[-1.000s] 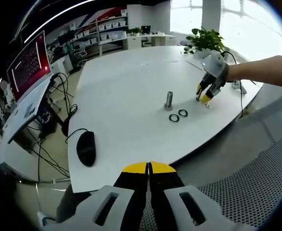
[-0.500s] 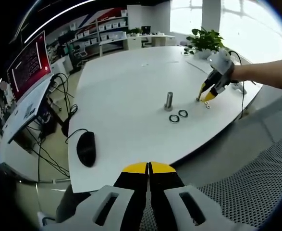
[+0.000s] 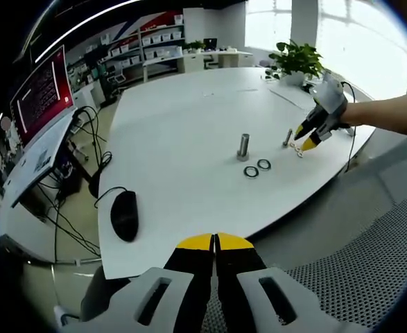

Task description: Place the washer onto the threaded stud by aligning its center hole with the stud, sliding it down to the base, and recovering from edge contact or off-axis alignment until the washer reaches the visible bottom stop.

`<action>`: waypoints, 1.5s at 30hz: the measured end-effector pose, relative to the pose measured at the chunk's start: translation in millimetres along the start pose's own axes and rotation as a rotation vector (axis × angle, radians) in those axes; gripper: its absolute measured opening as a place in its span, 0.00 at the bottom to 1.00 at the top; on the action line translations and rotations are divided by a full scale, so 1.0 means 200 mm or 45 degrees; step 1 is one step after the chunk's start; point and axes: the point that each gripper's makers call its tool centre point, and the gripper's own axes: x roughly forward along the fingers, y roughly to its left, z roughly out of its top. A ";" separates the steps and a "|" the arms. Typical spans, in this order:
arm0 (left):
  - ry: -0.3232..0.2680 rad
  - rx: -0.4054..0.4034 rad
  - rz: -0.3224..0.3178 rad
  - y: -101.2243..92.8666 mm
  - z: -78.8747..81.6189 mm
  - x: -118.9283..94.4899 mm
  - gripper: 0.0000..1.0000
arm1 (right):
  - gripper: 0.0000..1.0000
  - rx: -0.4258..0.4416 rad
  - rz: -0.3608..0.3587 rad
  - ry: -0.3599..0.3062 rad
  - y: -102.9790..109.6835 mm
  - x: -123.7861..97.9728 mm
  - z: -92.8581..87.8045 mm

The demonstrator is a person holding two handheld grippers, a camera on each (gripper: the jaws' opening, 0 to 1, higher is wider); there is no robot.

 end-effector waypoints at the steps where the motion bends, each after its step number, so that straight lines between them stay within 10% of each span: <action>1: -0.001 0.000 0.000 0.00 0.00 0.00 0.00 | 0.26 0.005 0.013 -0.001 0.01 0.00 -0.01; 45: -0.006 -0.001 0.002 0.00 0.00 0.00 0.00 | 0.21 -0.104 0.036 0.227 -0.02 0.07 -0.13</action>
